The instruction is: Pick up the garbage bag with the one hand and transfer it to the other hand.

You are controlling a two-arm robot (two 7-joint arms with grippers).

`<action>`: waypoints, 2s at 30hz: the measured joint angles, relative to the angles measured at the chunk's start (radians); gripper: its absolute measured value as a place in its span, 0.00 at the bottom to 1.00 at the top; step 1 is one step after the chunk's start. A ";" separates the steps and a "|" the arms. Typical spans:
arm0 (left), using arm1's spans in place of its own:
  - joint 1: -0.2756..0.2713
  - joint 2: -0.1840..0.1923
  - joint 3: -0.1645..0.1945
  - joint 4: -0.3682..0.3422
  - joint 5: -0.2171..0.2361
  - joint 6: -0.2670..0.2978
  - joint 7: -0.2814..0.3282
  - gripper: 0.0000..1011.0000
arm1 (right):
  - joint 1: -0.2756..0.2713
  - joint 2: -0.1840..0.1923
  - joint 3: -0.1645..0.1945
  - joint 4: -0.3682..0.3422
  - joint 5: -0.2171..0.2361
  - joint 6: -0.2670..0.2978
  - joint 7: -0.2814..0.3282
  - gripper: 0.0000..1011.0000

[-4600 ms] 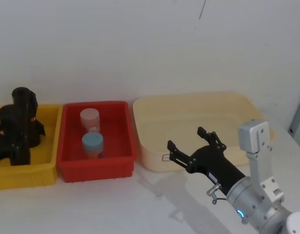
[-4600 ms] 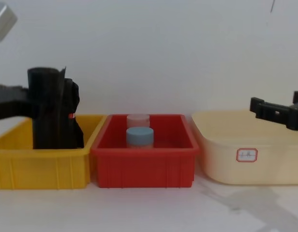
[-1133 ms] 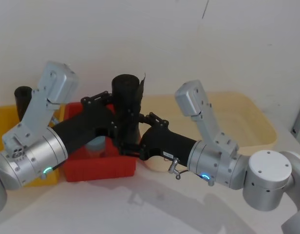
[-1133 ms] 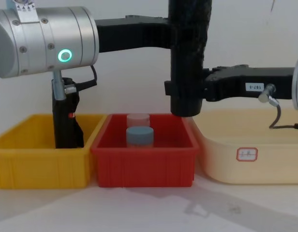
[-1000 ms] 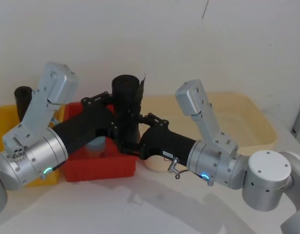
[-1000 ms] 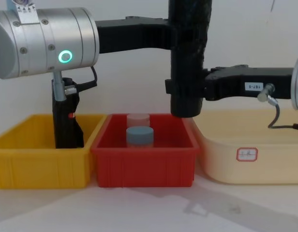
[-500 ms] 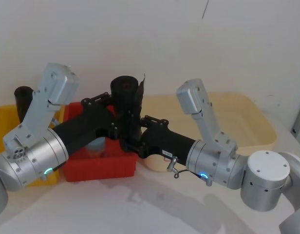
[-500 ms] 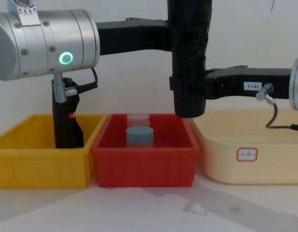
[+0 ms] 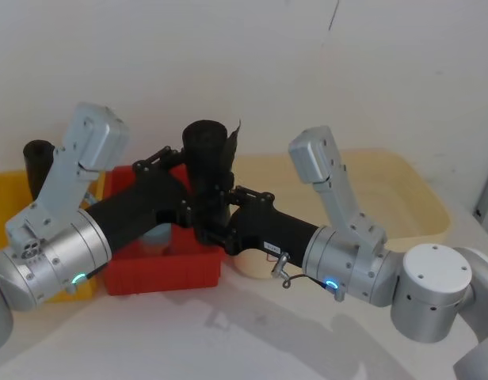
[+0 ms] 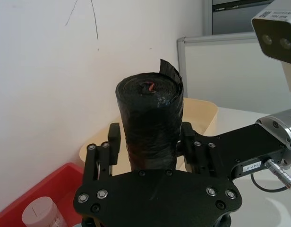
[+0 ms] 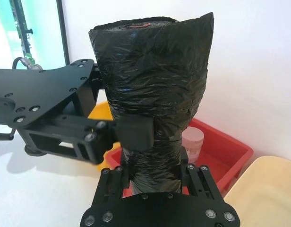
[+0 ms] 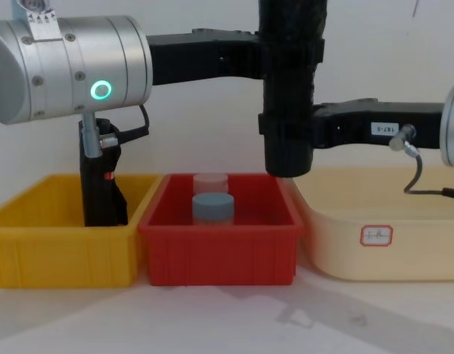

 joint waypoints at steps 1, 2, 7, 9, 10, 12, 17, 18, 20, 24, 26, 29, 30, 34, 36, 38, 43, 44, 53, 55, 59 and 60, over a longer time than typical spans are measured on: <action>0.000 0.000 0.000 0.000 0.000 0.000 0.000 0.73 | 0.000 -0.001 0.000 0.000 0.003 -0.002 0.000 0.56; 0.000 0.000 0.000 0.000 0.000 0.000 0.000 0.76 | 0.000 -0.001 0.001 0.000 0.004 -0.003 -0.001 0.56; 0.000 0.003 0.002 -0.002 -0.005 0.001 0.000 0.90 | 0.003 -0.002 0.003 0.002 0.008 -0.009 -0.005 0.56; 0.002 0.006 0.001 -0.005 -0.009 0.001 -0.001 0.96 | 0.006 -0.004 0.004 0.005 0.009 -0.010 -0.008 0.56; 0.005 0.008 0.001 -0.008 -0.012 0.001 -0.001 0.97 | 0.008 -0.004 0.005 0.007 0.009 -0.011 -0.010 0.56; 0.007 0.010 -0.001 -0.012 -0.015 0.001 -0.001 0.99 | 0.015 -0.007 0.007 0.012 0.009 -0.011 -0.014 0.56; 0.020 0.022 -0.009 -0.028 -0.025 0.001 0.001 0.99 | 0.034 -0.015 0.015 0.033 0.012 -0.009 -0.022 0.56; 0.026 0.026 -0.013 -0.034 -0.028 0.001 0.003 0.99 | 0.039 -0.017 0.016 0.037 0.012 -0.008 -0.023 0.56; 0.037 0.032 -0.020 -0.045 -0.034 0.000 0.009 0.99 | 0.052 -0.022 0.019 0.054 0.012 -0.006 -0.027 0.56; 0.056 0.045 -0.033 -0.064 -0.043 -0.004 0.021 0.99 | 0.076 -0.030 0.024 0.084 0.011 0.001 -0.032 0.56; 0.064 0.049 -0.039 -0.071 -0.046 -0.007 0.027 0.99 | 0.091 -0.033 0.027 0.102 0.009 0.004 -0.035 0.56; 0.081 0.058 -0.053 -0.087 -0.052 -0.015 0.040 0.99 | 0.103 -0.036 0.027 0.116 0.004 0.008 -0.036 0.56; 0.085 0.060 -0.056 -0.091 -0.052 -0.016 0.044 0.99 | 0.110 -0.037 0.028 0.126 0.000 0.010 -0.037 0.56; 0.106 0.068 -0.073 -0.108 -0.056 -0.028 0.064 0.99 | 0.127 -0.038 0.028 0.144 -0.012 0.015 -0.040 0.56; 0.119 0.071 -0.084 -0.119 -0.056 -0.035 0.077 0.99 | 0.135 -0.037 0.028 0.154 -0.020 0.019 -0.044 0.56; 0.130 0.074 -0.094 -0.129 -0.055 -0.041 0.090 0.99 | 0.143 -0.035 0.027 0.161 -0.031 0.025 -0.050 0.56; 0.156 0.079 -0.116 -0.150 -0.039 -0.048 0.130 0.99 | 0.153 -0.028 0.027 0.171 -0.055 0.038 -0.067 0.56; 0.156 0.079 -0.116 -0.150 -0.039 -0.048 0.130 0.99 | 0.154 -0.027 0.027 0.172 -0.057 0.040 -0.069 0.56; 0.196 0.084 -0.146 -0.176 0.021 -0.037 0.220 0.99 | 0.174 -0.019 0.033 0.204 -0.096 0.066 -0.102 0.56; 0.200 0.084 -0.149 -0.178 0.031 -0.033 0.234 0.99 | 0.179 -0.020 0.036 0.215 -0.102 0.069 -0.108 0.60; 0.208 0.085 -0.155 -0.180 0.049 -0.026 0.256 0.99 | 0.186 -0.022 0.039 0.230 -0.109 0.073 -0.115 0.71; 0.211 0.085 -0.157 -0.180 0.055 -0.023 0.264 0.99 | 0.188 -0.023 0.040 0.234 -0.112 0.074 -0.117 0.71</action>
